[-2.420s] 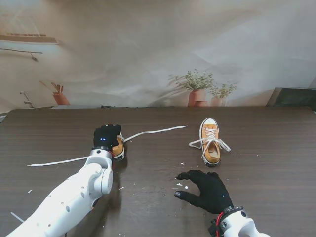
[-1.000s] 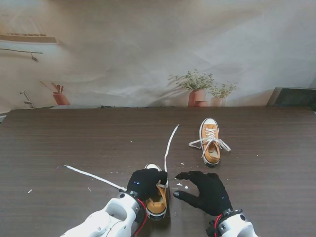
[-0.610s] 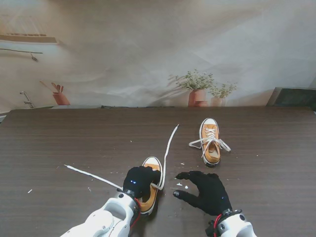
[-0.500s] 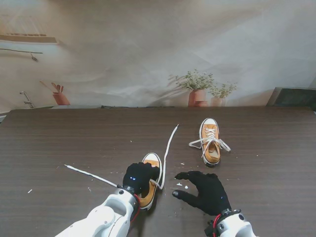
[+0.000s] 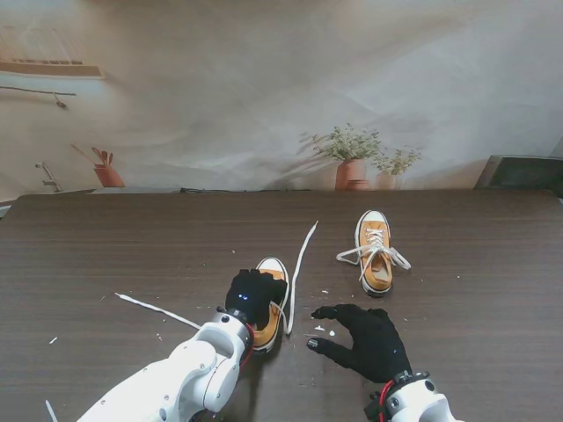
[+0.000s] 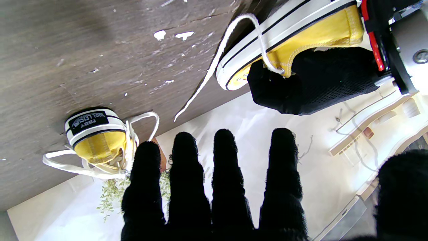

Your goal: Tie the shoelaces into a bow on the shoes

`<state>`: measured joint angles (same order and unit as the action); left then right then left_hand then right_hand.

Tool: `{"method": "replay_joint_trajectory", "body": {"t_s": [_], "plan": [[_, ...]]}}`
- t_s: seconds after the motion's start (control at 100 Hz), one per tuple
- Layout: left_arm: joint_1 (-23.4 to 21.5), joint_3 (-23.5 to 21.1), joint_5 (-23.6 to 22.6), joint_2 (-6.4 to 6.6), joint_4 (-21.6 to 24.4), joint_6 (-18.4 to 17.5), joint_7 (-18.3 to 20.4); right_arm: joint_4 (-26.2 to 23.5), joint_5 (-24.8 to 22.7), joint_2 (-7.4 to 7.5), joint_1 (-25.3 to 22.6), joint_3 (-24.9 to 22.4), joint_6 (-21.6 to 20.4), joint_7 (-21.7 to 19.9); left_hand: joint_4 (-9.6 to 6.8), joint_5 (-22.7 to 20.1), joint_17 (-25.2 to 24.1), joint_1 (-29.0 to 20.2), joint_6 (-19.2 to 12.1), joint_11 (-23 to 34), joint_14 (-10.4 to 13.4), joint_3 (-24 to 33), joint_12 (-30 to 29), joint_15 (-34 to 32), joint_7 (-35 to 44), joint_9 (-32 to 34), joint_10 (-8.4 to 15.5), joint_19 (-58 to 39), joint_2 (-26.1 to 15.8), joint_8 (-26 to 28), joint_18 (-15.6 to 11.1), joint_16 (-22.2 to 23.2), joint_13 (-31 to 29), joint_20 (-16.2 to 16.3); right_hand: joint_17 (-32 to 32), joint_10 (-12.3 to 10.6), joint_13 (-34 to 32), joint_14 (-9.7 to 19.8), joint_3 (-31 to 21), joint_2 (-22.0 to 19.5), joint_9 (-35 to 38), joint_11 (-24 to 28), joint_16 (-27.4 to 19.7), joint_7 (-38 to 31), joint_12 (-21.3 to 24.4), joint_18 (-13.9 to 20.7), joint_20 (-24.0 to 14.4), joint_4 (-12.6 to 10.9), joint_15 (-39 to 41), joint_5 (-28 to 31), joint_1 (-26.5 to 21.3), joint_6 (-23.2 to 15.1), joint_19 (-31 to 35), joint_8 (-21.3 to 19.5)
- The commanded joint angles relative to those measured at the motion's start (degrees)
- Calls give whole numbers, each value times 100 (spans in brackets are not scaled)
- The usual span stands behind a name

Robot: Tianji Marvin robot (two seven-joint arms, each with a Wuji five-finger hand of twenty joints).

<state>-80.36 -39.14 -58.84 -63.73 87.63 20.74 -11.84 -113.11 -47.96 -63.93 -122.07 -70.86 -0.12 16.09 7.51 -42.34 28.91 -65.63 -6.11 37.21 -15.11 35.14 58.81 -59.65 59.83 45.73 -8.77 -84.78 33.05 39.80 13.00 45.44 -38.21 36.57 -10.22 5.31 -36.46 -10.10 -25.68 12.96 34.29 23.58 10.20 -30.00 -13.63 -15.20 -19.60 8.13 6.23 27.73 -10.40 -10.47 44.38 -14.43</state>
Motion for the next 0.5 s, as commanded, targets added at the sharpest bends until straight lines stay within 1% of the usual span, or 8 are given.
{"method": "replay_joint_trajectory", "body": {"t_s": [0.0,0.04,0.1,0.21,0.22,0.27,0.38,0.49], "plan": [[55,-50,103,40,-277,155,237,-16,12,3,-34,-19,0,-45,-495,84,-294,-443,704,-1063,-265,539,-263,511,-1309,218,-392,149,-763,-875,-117,-146,229,137,26,38,-97,-61,257,-102,108,-11,89,-55,-79,-49,49,-112,67,113,-80,37,51,-38],[56,-47,131,44,-278,176,294,-16,17,0,-40,-24,-7,-31,-662,178,-398,-142,690,-1255,-253,428,-284,627,-1494,147,-415,278,-637,-1137,-68,-170,344,139,24,34,-101,-61,256,-97,112,-7,89,-56,-81,-47,50,-112,68,116,-87,42,54,-38],[39,-55,135,64,-236,237,432,-22,26,-2,-51,-34,-18,-25,-748,430,-509,336,761,-1438,-138,365,-334,697,-1760,-31,-421,478,-498,-1464,-76,-241,569,97,24,38,-112,-60,254,-105,111,-7,91,-57,-81,-44,53,-113,74,118,-97,39,57,-37],[-12,-91,147,88,-141,349,613,-25,37,-10,-59,-36,-28,14,-1032,701,-882,1124,1027,-643,-60,320,-1306,854,-2554,-995,-504,856,-708,-1752,-23,-557,1052,75,31,45,-112,-65,257,-154,116,-1,92,-60,-84,-49,59,-111,76,117,-146,42,56,-36],[-18,-96,144,92,-128,357,632,-25,37,-10,-59,-36,-29,17,-1060,727,-939,1205,1054,-528,-64,274,-1635,899,-2647,-1125,-506,913,-726,-1763,-14,-577,1103,68,30,46,-112,-66,262,-154,118,0,93,-61,-84,-49,60,-109,76,121,-146,40,57,-37],[-44,-119,112,114,-68,381,728,-26,41,-12,-62,-38,-39,27,-1116,832,-1180,1521,1169,-531,-76,103,-2220,1128,-2972,-1447,-517,1147,-822,-1880,25,-674,1329,9,27,54,-118,-65,276,-156,125,5,94,-68,-86,-52,62,-106,79,128,-160,31,59,-39],[-130,-193,-170,212,156,403,1097,-26,43,-15,-72,-42,-56,51,-919,1088,-1736,1885,1293,-1037,-76,-449,-2689,1671,-3606,-2050,-528,1712,-669,-2151,50,-906,1883,-180,22,55,-123,-70,316,-167,127,11,95,-71,-89,-53,66,-104,82,123,-174,31,64,-37],[-264,-302,-456,286,396,445,1420,-28,58,-20,-84,-49,-70,72,-695,1241,-1940,2304,1436,-1412,-79,-1021,-2989,1991,-4145,-2382,-543,2132,-523,-2387,67,-1060,2141,-378,17,59,-131,-67,340,-162,138,18,96,-76,-92,-53,69,-108,85,123,-183,26,68,-37]]}}
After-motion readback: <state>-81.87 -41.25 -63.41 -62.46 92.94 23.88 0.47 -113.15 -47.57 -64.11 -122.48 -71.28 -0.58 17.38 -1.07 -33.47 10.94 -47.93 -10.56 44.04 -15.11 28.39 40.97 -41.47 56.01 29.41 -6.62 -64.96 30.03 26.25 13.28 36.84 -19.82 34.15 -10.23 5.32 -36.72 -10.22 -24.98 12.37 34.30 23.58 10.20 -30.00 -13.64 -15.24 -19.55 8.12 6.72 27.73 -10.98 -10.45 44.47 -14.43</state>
